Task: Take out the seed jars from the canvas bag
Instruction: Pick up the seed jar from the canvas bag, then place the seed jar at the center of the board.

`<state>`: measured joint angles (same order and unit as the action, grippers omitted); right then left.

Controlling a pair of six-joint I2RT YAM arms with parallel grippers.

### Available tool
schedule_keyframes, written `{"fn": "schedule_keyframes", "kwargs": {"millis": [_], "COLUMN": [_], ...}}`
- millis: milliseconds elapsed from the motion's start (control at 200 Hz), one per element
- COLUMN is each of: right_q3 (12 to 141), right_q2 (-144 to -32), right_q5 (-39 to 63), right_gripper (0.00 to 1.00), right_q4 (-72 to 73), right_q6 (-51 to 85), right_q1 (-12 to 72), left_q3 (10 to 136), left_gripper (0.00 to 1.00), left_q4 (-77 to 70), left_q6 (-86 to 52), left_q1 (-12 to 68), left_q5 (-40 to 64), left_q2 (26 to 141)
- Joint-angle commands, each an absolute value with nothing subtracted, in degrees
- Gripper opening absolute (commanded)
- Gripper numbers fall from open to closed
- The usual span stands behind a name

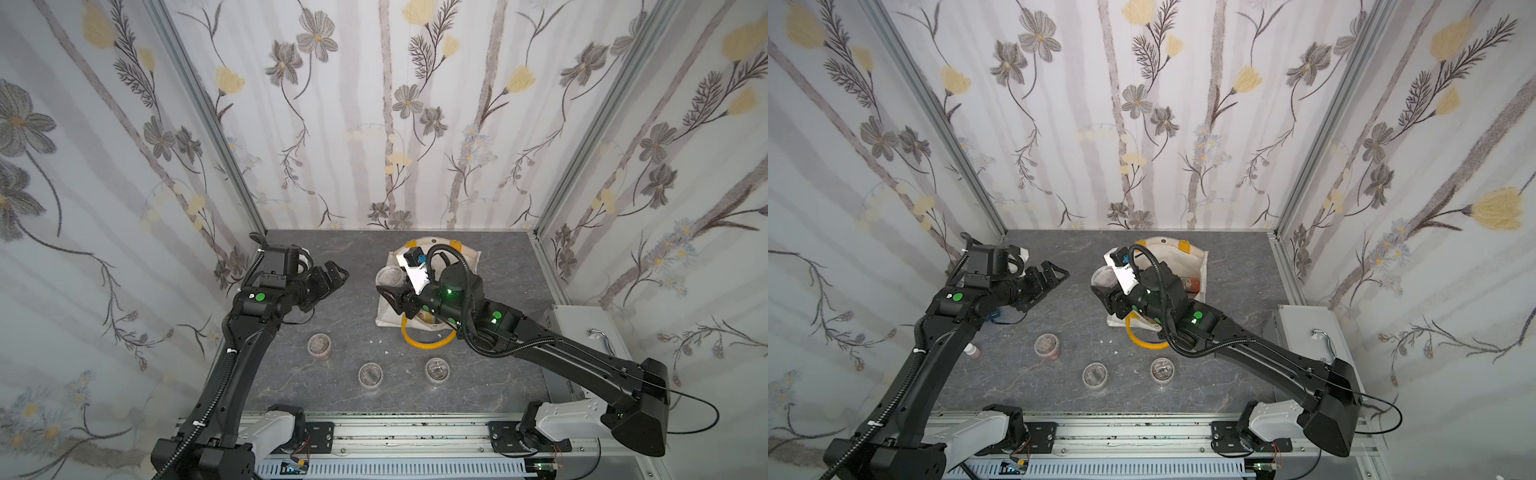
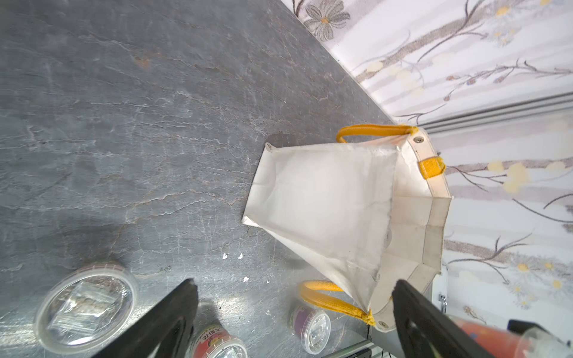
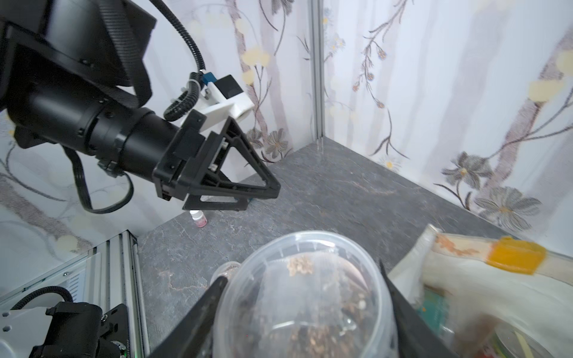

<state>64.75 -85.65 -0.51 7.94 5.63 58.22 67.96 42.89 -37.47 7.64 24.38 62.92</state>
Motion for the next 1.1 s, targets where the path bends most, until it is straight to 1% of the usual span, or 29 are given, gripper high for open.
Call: {"fn": "schedule_keyframes", "kwargs": {"millis": [0, 100, 190, 360, 625, 924, 1094], "right_q3": [61.53, 60.99, 60.35, 59.02, 60.99, 61.47, 63.30], "right_q2": [-88.83, -95.55, -100.37, -108.79, -120.06, -126.77, -130.80], "right_q5": [4.11, 7.11, 9.21, 12.49, 14.10, 18.46, 19.85], "right_gripper": [0.62, 0.62, 0.61, 0.60, 0.59, 0.59, 0.59], "right_q4": [26.98, 33.12, 39.28, 49.16, 51.36, 50.41, 49.38], "right_q6": [3.02, 2.22, 1.98, -0.52, -0.70, 0.22, 0.43], "right_q1": [61.15, 62.90, 63.23, 63.03, 62.60, 59.02, 58.55], "left_q3": [66.37, 64.94, 63.06, 61.54, 61.66, 60.36, 60.44], "left_gripper": [1.00, 1.00, 1.00, 1.00, 1.00, 1.00, 1.00], "left_q4": [45.91, 47.12, 46.67, 47.55, 48.74, 48.03, 48.12], "left_q6": [-36.77, -37.58, -38.29, -36.92, -35.24, -36.06, -35.77], "left_q1": [3.96, 0.55, -0.26, -0.40, -0.59, -0.66, -0.69], "left_q5": [24.37, 27.18, 29.74, 26.24, 21.24, 20.46, 20.20], "left_q2": [61.39, 61.95, 61.88, 60.82, 62.35, 65.00, 66.13]}}
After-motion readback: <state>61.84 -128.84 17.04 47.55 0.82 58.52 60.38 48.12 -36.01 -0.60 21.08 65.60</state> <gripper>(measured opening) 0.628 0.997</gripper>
